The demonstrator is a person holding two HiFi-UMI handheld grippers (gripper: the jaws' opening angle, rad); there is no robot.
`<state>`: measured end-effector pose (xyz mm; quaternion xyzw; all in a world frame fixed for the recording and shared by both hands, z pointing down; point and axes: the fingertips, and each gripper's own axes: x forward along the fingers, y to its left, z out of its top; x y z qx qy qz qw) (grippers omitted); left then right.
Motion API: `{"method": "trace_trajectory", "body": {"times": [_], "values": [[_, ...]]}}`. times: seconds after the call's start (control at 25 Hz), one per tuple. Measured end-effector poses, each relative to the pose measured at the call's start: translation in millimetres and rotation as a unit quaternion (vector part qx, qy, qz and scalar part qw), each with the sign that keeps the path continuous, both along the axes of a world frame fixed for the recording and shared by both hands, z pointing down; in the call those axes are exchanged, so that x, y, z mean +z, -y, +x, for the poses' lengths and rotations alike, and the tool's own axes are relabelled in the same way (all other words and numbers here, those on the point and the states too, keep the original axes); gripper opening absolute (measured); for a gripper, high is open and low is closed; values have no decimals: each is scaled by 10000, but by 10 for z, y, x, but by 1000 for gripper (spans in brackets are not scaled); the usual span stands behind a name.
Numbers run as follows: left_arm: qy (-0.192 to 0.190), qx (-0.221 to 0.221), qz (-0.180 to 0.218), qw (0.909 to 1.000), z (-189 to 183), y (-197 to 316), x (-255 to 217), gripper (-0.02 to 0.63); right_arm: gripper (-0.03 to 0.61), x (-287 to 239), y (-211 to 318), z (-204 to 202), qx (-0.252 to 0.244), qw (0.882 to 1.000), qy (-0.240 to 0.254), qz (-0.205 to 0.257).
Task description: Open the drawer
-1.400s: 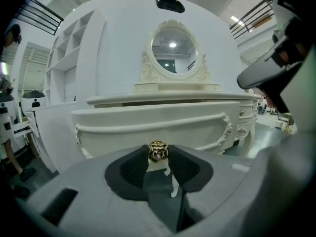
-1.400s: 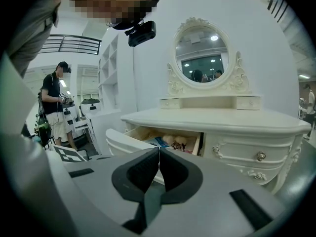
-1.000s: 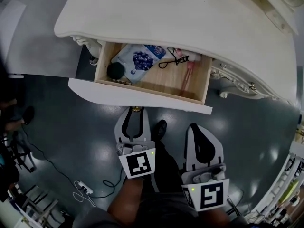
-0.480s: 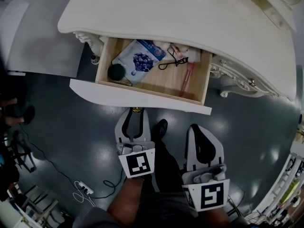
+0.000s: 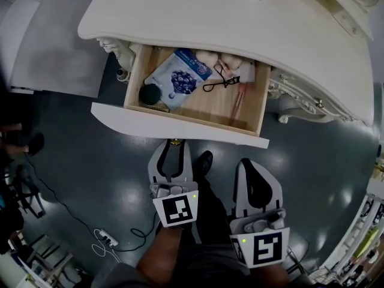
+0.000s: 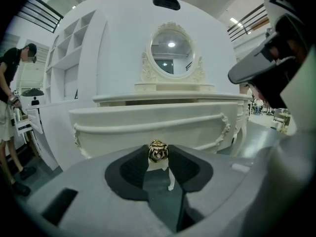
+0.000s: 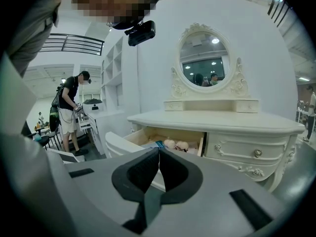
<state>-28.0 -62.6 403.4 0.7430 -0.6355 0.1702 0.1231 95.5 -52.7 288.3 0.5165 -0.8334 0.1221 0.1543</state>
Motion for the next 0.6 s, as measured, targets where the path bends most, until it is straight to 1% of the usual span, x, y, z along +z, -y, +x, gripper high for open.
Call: {"method": "trace_trajectory", "body": {"times": [0.32,0.6], "values": [[-6,-9,-42,10000,1,-4,3,133,14,-23,29,-88,-71,9999,88,27],[-5,-42,-73,10000,3,-21,5,135,14,-65,36,-81,-93,9999,93,104]]}}
